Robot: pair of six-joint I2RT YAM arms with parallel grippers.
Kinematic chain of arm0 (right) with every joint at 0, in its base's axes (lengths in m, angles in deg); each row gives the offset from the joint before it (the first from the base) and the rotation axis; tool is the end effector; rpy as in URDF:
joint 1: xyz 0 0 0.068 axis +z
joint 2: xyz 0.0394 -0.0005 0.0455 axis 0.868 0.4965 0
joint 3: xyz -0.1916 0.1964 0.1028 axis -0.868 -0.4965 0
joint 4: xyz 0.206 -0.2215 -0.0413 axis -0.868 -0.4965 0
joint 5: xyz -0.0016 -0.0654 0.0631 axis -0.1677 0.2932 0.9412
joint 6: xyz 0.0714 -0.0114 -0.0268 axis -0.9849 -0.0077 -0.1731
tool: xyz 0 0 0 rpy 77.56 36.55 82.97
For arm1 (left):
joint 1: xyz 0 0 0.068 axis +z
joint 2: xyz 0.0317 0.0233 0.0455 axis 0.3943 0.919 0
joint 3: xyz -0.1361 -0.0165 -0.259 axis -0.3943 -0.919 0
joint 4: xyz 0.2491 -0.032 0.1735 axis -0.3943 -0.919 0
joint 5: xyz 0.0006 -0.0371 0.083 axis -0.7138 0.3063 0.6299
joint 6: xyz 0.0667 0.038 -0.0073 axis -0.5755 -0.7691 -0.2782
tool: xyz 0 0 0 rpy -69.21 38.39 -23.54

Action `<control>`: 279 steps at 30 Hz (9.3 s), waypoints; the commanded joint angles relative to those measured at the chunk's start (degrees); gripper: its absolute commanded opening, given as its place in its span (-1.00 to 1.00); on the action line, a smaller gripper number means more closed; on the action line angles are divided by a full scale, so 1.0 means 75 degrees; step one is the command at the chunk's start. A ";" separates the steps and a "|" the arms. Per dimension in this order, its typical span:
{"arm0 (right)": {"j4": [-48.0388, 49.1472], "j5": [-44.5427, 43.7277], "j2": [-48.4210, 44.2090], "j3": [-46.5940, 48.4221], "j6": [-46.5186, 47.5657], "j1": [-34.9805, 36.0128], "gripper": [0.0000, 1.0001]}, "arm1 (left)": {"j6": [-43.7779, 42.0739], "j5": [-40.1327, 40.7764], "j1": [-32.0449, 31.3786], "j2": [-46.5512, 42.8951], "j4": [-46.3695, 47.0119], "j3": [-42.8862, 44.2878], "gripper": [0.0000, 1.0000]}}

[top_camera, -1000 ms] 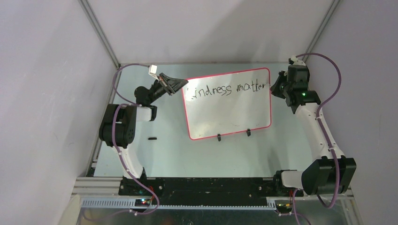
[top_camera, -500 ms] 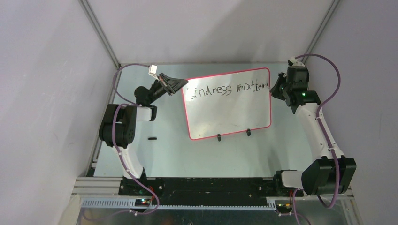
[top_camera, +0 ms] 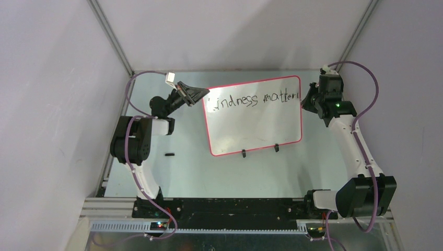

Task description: Write a sentence on the whiteboard

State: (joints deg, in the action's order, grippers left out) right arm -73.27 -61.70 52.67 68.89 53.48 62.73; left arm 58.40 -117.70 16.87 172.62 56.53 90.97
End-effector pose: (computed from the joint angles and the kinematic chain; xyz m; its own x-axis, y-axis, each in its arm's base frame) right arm 0.3458 0.0123 0.3450 -0.5833 0.2576 -0.7704 0.1632 0.9662 0.1996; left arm 0.4086 -0.0950 0.2229 -0.4167 -0.5236 -0.7431 0.7543 0.2571 -0.6041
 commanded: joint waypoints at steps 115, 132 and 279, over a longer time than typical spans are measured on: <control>-0.0007 0.0470 -0.0036 0.0184 0.0088 0.0042 -1.00 | -0.0308 -0.0131 0.0159 -0.0181 0.0406 0.0081 -0.99; -0.0027 0.0501 -0.1485 0.0207 0.0068 0.0314 -1.00 | -0.0308 -0.0123 0.0158 -0.0163 0.0400 0.0110 -0.84; 0.0226 -0.4456 0.2842 0.2195 0.0752 0.8516 -1.00 | -0.1114 0.0510 -0.0131 -0.0432 0.0582 -0.0892 -1.00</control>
State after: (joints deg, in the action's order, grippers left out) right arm -70.15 -92.19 73.47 82.25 58.14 126.21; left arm 53.35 -111.86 16.02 169.16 58.50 83.03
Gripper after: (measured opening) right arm 0.148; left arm 0.025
